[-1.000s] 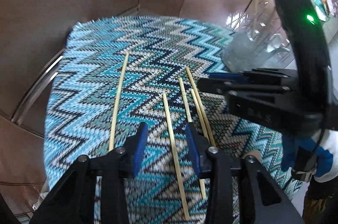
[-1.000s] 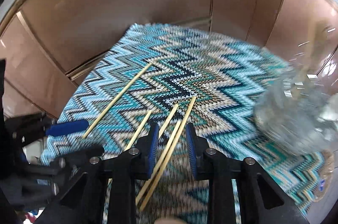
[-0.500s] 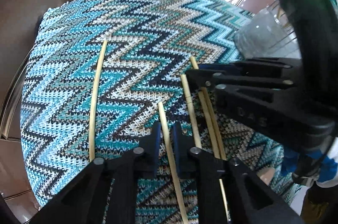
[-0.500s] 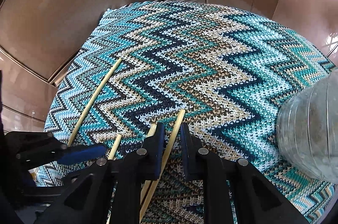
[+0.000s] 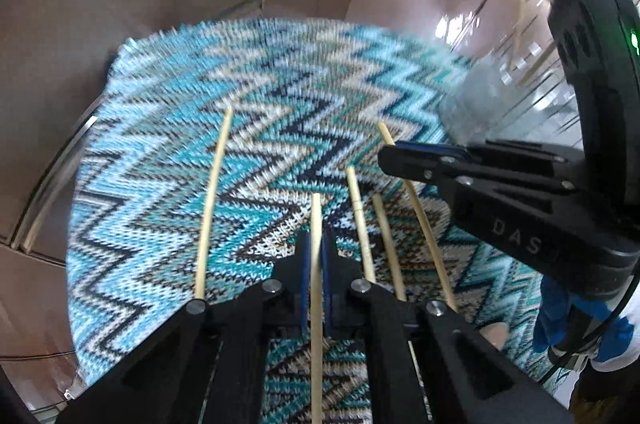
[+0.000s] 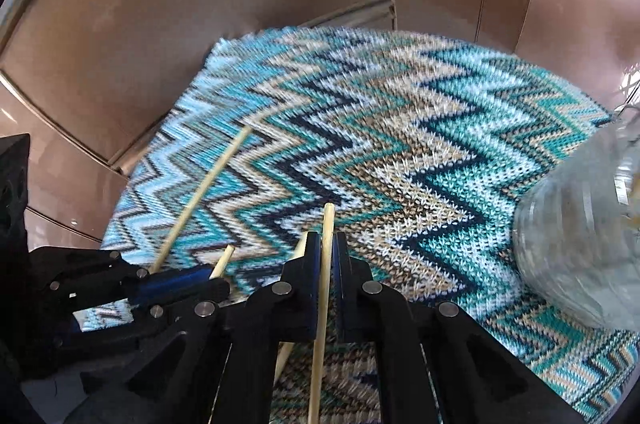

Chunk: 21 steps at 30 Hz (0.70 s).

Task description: Organize utensils

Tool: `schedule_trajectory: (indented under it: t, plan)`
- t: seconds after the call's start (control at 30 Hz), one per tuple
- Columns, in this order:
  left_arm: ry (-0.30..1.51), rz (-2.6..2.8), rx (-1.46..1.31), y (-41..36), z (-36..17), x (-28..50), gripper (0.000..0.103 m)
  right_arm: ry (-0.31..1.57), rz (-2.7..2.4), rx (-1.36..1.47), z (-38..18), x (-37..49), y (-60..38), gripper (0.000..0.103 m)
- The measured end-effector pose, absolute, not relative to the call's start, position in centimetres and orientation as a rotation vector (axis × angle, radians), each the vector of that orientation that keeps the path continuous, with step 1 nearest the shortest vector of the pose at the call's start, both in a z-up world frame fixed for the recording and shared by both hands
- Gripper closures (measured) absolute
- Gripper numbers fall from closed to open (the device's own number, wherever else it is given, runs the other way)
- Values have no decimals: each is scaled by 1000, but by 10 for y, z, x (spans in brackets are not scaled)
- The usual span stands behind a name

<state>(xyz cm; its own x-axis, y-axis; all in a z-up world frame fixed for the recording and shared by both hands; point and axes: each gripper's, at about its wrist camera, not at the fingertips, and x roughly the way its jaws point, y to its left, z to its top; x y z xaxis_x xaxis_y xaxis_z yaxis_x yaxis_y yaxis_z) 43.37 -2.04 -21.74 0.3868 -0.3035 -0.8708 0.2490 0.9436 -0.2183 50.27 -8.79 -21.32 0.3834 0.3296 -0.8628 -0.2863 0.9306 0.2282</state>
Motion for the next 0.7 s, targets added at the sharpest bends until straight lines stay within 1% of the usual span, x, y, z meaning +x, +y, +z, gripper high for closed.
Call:
schedule_trajectory:
  t: [0.23,0.43,0.7]
  plan:
    - [924,-321,-82,2,-160,390,98,922,433,61,-154,458,-89,98]
    - [764,-300,-122,18,-109,341,98,755,439,84,-98,399,-96,98]
    - [590,-295,-155,27,-41,275,98,610,416,74,-31,316,-108,98]
